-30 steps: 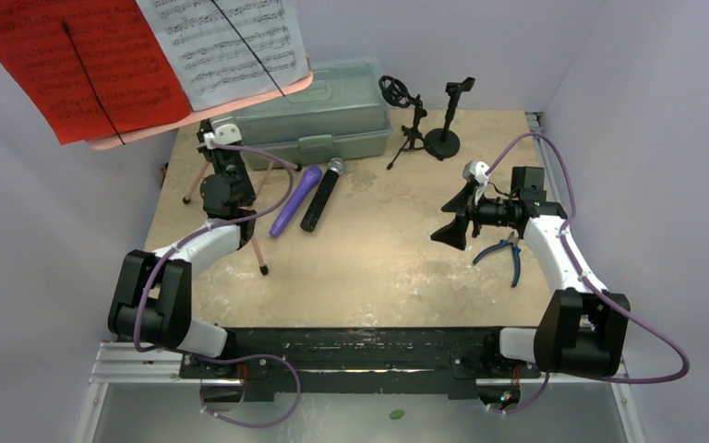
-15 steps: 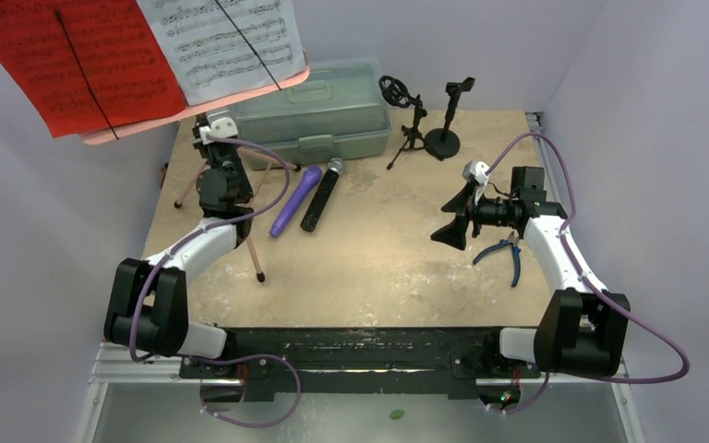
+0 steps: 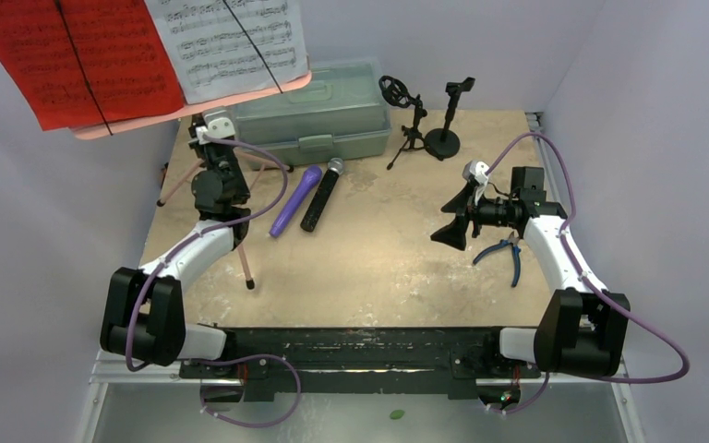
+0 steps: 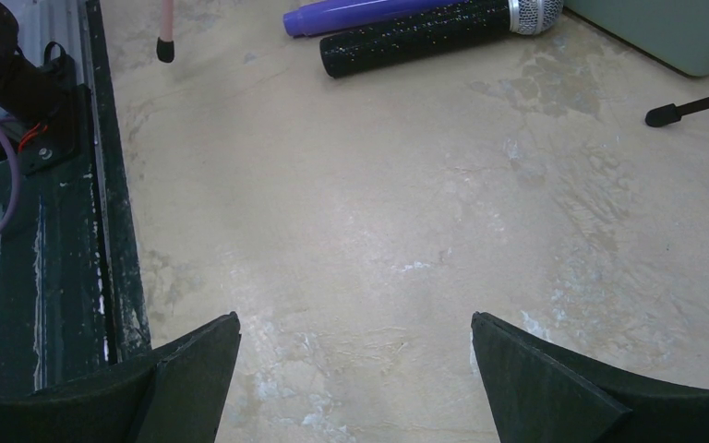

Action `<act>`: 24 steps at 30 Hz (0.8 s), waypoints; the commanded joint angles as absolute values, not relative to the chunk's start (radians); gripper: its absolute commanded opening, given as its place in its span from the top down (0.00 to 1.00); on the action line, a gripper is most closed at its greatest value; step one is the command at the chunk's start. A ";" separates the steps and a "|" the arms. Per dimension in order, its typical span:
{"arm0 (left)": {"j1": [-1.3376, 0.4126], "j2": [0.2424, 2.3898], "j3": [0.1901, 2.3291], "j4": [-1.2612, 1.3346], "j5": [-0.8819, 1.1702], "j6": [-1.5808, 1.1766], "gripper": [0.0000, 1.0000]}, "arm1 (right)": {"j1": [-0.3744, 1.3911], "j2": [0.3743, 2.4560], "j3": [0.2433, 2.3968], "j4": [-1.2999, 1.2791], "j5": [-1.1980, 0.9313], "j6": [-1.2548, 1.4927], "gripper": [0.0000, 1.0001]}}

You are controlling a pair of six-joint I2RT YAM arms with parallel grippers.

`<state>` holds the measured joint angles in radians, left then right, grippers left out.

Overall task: Pack up the instrument practice props
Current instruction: Pick up the music stand from the center of the board.

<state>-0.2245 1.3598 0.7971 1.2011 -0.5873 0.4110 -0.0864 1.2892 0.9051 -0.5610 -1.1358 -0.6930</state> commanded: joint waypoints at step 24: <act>-0.213 1.131 0.888 1.366 -0.546 0.253 1.00 | -0.094 1.298 0.950 -0.594 -1.132 -0.727 0.01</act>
